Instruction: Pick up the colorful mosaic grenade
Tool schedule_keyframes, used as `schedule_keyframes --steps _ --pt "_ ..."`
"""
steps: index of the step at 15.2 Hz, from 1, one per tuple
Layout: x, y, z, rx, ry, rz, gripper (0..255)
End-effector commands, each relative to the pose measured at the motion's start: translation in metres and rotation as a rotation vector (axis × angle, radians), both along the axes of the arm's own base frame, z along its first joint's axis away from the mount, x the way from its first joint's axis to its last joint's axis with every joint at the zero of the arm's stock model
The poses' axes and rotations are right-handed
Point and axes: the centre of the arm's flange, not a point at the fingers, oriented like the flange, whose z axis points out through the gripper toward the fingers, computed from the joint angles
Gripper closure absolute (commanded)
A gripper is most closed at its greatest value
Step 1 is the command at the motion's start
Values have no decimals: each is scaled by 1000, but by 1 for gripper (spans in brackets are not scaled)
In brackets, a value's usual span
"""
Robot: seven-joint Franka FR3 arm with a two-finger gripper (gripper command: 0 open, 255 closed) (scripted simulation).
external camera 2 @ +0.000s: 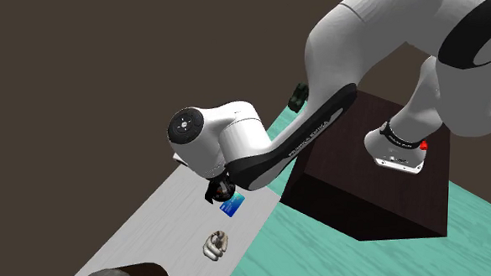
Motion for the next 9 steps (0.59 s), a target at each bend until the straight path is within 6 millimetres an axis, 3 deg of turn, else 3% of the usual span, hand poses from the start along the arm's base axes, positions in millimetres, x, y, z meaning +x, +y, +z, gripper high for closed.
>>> schedule_keyframes --steps 1,5,9 --pt "0 0 0 0 0 0 255" --pt "0 0 -1 0 0 0 255" --pt "0 0 21 0 0 0 255"
